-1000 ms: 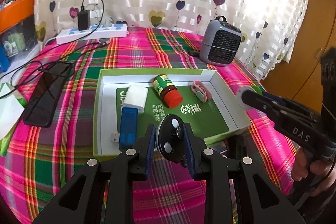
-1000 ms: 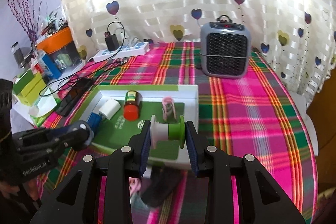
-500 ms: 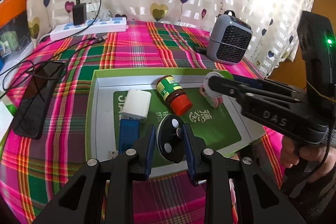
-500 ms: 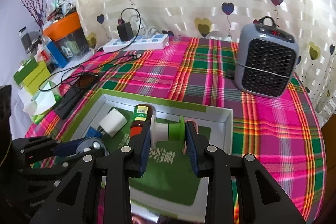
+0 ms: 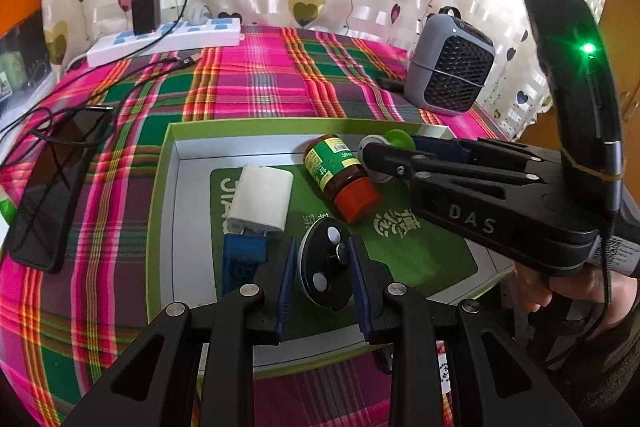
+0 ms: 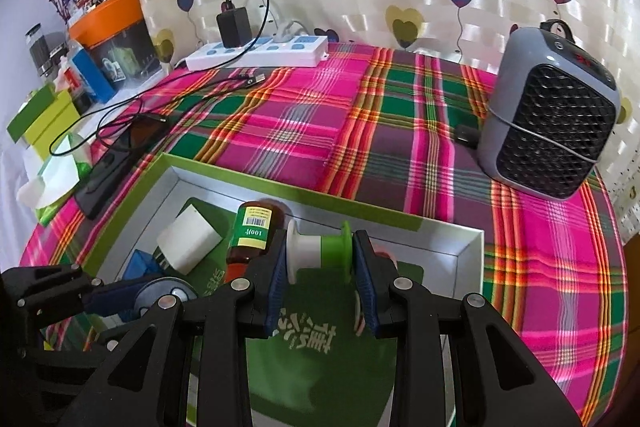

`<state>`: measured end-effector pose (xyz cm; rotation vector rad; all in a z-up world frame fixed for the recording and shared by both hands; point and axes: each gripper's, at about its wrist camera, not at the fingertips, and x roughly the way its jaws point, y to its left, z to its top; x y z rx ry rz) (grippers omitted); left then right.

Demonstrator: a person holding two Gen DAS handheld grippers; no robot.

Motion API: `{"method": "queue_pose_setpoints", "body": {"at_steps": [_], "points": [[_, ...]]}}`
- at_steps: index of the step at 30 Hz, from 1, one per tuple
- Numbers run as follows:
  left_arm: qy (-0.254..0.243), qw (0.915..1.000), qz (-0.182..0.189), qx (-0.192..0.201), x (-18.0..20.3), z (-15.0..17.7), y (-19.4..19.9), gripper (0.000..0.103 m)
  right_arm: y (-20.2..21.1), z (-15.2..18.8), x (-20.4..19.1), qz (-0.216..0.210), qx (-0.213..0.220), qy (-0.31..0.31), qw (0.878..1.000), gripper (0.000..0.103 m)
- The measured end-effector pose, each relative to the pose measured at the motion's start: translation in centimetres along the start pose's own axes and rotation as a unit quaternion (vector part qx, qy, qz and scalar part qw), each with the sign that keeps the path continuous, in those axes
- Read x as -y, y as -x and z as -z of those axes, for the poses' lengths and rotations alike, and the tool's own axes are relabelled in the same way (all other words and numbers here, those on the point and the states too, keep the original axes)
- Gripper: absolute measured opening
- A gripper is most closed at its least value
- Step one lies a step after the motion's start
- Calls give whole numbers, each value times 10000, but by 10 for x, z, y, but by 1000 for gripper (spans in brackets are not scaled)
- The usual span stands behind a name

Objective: Organize rigid objects
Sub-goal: 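Carry the spool and black fob over the green card with both grippers, then open both grippers to drop the spool and black fob onto the green card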

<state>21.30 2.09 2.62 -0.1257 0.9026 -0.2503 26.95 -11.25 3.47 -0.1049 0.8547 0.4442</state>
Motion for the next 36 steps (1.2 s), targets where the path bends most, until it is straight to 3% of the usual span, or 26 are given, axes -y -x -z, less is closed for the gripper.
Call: {"method": "queue_pose_setpoints", "body": {"at_steps": [36], "points": [[13, 9999, 6, -148, -1, 1, -8, 28, -13, -1, -5, 119, -121, 88, 9998, 34]]}}
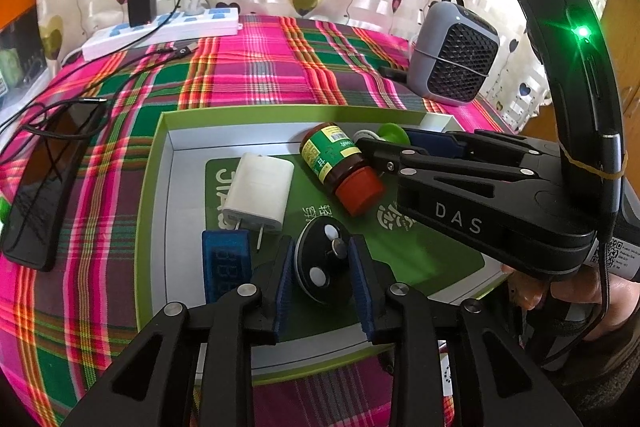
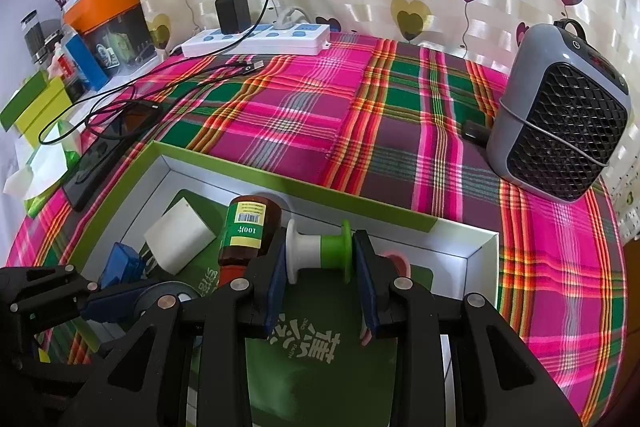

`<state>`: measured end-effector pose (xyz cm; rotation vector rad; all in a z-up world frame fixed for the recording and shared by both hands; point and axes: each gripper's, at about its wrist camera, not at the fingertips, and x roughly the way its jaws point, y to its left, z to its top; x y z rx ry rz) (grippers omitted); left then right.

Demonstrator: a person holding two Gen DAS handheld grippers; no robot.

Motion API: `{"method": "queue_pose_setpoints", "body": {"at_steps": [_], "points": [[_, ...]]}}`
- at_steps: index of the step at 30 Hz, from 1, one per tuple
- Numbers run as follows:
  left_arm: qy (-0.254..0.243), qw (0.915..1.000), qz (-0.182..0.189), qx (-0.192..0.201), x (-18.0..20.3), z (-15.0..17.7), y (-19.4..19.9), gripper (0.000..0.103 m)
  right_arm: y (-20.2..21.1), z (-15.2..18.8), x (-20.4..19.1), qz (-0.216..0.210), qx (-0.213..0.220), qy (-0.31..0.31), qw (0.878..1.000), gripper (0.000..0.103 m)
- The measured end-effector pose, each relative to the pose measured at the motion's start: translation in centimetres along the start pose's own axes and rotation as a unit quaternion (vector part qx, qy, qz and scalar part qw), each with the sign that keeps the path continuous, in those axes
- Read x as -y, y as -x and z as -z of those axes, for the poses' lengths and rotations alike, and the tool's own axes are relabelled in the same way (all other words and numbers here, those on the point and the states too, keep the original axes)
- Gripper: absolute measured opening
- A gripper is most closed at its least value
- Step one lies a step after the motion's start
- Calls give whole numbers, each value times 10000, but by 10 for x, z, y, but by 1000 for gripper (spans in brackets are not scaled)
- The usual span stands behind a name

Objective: Organize rigid objects
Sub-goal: 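Open both grippers to drop the spool and black fob onto the green card, then move the right gripper to the black object while the left approaches the white cap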

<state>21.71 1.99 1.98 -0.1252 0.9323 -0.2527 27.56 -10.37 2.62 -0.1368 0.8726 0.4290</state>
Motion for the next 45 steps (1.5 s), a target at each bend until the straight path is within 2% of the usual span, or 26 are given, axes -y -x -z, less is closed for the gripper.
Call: {"method": "queue_pose_setpoints", "body": {"at_steps": [6, 10, 25, 36, 45], "points": [[-3, 10000, -88, 36, 0, 1, 2, 35, 2, 1, 0, -28, 30, -70, 10000, 35], [-1, 9999, -103, 42, 0, 2, 4, 35, 6, 1, -1, -9, 118, -62, 9999, 47], [-116, 9997, -147, 155, 9, 6, 20, 35, 21, 7, -4, 13, 242, -174, 9996, 47], [-146, 9993, -135, 309, 15, 21, 45, 35, 50, 16, -9, 110, 511, -301, 9982, 47], [-188, 9990, -121, 384, 18, 39, 68, 35, 76, 36, -16, 232, 727, -471, 9960, 47]]}}
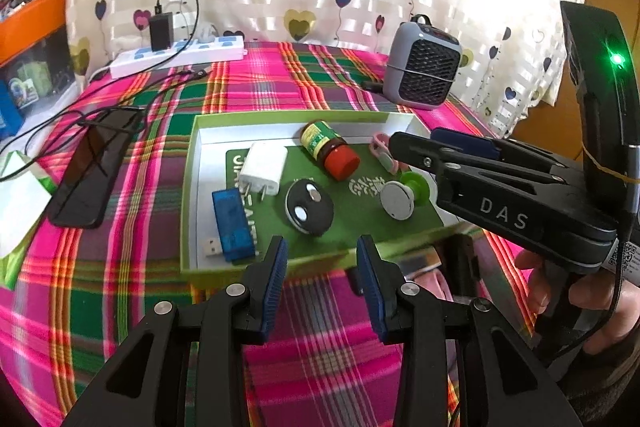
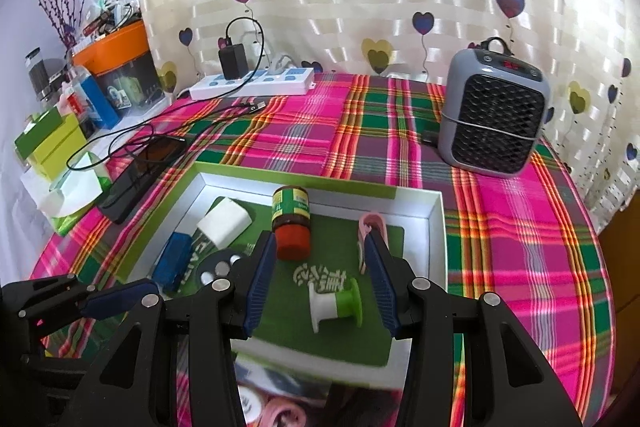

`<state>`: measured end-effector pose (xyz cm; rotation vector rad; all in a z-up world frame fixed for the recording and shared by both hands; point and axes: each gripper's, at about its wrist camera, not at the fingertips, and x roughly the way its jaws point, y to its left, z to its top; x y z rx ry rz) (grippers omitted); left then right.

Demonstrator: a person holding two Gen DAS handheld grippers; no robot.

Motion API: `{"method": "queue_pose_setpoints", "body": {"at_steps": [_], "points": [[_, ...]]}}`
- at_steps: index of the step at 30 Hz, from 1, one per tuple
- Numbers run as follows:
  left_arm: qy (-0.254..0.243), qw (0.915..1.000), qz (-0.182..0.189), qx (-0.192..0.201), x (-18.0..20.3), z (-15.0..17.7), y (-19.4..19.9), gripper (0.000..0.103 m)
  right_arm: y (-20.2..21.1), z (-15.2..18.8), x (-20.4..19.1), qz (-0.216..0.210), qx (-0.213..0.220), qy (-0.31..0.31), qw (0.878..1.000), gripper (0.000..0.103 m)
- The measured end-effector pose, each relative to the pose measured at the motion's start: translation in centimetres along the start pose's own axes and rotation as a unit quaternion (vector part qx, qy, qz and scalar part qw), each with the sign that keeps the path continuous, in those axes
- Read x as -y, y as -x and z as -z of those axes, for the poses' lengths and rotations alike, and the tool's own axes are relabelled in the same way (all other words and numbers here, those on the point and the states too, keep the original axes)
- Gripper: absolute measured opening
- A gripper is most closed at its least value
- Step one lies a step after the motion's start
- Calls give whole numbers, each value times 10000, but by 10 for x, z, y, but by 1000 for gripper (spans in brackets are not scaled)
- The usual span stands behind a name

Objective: Organize rigid objects
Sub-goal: 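Move the right gripper to the black object while the left approaches the white cap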

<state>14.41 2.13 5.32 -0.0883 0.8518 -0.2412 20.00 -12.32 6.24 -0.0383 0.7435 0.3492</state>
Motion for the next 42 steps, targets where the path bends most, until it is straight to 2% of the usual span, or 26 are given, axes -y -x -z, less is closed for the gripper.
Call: {"method": "queue_pose_setpoints", "body": {"at_steps": [17, 27, 33, 42], "points": [[-102, 9999, 113, 49, 9, 39, 30, 35, 49, 45, 0, 176, 179, -351, 9991, 47], [-53, 9997, 242, -49, 9, 59, 31, 35, 67, 78, 11, 414, 177, -606, 9971, 47], [-88, 9993, 338, -135, 14, 62, 25, 35, 70, 91, 19, 540, 133, -741, 9957, 47], [-19, 9988, 434, -207, 13, 65, 17, 35, 59, 101, 22, 375, -80, -863, 9955, 47]]}}
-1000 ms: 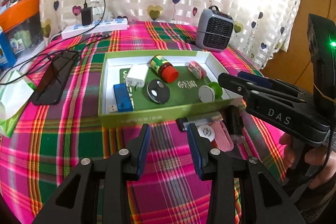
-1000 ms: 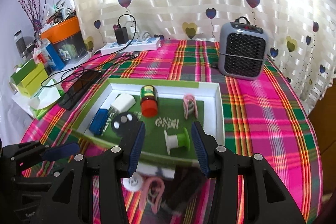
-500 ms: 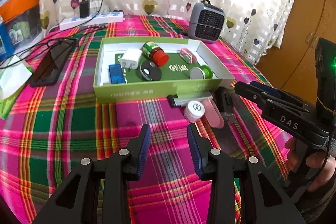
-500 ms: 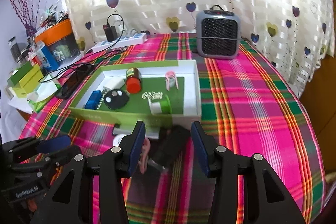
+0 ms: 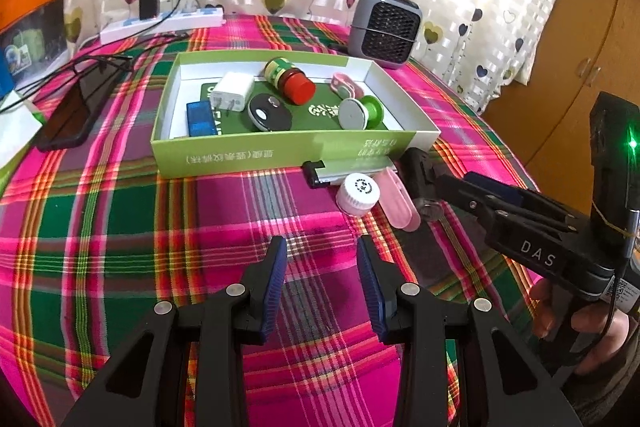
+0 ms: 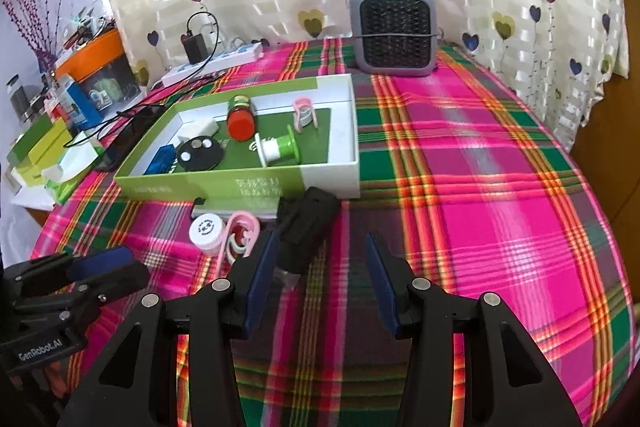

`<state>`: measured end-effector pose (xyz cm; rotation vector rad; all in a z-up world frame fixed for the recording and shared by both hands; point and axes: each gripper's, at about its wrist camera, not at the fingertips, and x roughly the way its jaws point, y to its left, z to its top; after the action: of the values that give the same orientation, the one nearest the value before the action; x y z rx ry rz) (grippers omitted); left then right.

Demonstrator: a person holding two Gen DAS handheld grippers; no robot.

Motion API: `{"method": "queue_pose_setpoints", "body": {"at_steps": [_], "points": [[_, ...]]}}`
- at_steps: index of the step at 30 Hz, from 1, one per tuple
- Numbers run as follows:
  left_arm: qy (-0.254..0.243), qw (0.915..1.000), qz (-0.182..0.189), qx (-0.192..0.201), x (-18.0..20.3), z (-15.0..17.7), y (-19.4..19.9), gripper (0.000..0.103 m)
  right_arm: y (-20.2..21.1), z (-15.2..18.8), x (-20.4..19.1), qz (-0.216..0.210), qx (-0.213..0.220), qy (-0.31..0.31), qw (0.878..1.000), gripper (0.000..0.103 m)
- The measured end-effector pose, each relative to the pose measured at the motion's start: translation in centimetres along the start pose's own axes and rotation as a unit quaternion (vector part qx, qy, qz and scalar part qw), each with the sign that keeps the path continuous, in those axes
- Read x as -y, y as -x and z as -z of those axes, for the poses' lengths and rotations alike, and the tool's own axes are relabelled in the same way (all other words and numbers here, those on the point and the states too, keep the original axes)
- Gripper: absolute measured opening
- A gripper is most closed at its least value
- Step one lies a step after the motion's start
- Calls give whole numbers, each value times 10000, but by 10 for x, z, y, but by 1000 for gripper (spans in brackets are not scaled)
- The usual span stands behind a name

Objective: Organize rigid objects
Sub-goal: 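Move the right gripper to the black object while the left approaches the white cap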

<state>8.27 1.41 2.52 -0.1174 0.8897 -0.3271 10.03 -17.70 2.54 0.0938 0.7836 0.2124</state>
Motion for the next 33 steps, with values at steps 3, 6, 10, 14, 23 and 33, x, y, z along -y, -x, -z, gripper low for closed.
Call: {"method": "queue_pose_setpoints", "body": {"at_steps": [3, 6, 10, 14, 23, 33], "points": [[20, 10000, 1, -3, -1, 0, -1, 35, -6, -1, -2, -80, -77, 14, 9999, 47], [12, 10000, 10, -21, -1, 0, -3, 35, -11, -4, -5, -74, -146, 42, 9999, 47], [17, 10000, 12, -46, -1, -1, -5, 35, -18, -7, -7, 9, -229, 90, 9997, 47], [24, 10000, -5, -88, -2, -2, -7, 35, -25, -9, -11, 127, -323, 197, 9992, 47], [-131, 9998, -77, -115, 4, -11, -17, 35, -30, -12, -5, 368, -473, 292, 9978, 47], [-420, 9988, -61, -228, 19, -21, -31, 35, -30, -12, 7, 595, -527, 260, 9965, 47]]}}
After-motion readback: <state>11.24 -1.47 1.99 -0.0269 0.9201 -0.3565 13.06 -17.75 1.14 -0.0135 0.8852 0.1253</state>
